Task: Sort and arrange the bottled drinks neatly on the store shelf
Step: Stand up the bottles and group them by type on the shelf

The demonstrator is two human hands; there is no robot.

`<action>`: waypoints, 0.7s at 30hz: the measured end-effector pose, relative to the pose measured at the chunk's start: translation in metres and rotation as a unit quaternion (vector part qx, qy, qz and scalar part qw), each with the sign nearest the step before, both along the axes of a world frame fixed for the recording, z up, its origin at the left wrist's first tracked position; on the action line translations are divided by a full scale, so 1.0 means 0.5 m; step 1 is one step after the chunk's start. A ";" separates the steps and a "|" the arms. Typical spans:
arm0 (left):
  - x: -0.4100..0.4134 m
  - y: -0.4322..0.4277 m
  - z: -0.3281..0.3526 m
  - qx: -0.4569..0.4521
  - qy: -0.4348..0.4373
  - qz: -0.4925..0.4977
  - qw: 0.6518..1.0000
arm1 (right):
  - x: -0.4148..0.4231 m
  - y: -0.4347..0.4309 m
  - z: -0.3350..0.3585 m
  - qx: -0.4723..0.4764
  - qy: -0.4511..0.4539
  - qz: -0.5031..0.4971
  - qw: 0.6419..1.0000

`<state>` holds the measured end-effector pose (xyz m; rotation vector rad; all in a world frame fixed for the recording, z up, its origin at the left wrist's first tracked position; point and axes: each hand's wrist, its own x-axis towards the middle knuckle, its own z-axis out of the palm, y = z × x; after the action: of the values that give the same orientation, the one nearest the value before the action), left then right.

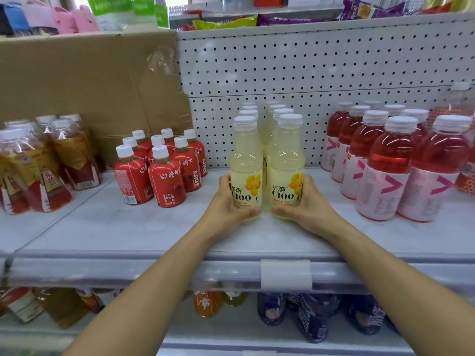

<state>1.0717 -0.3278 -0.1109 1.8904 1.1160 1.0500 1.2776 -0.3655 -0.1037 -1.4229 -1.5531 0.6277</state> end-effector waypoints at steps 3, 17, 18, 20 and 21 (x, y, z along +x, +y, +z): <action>-0.004 -0.002 -0.003 0.001 -0.001 0.000 1.000 | 0.002 -0.001 -0.003 0.000 0.005 0.002 1.000; -0.010 -0.016 0.018 -0.066 -0.015 -0.032 0.997 | -0.023 -0.028 0.030 -0.102 0.020 -0.004 0.995; -0.018 -0.019 0.026 -0.106 -0.011 -0.049 0.993 | -0.033 -0.033 0.035 -0.095 -0.012 -0.043 0.995; -0.048 -0.032 0.041 -0.156 0.029 -0.073 0.985 | -0.064 -0.056 0.045 -0.027 -0.057 -0.140 0.988; -0.071 -0.041 0.045 -0.154 0.049 -0.076 0.984 | -0.087 -0.073 0.050 0.036 -0.071 -0.178 0.981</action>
<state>1.0364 -0.3484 -0.0884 1.7609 1.0979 0.6639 1.2341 -0.4018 -0.0786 -1.6664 -1.3635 0.2574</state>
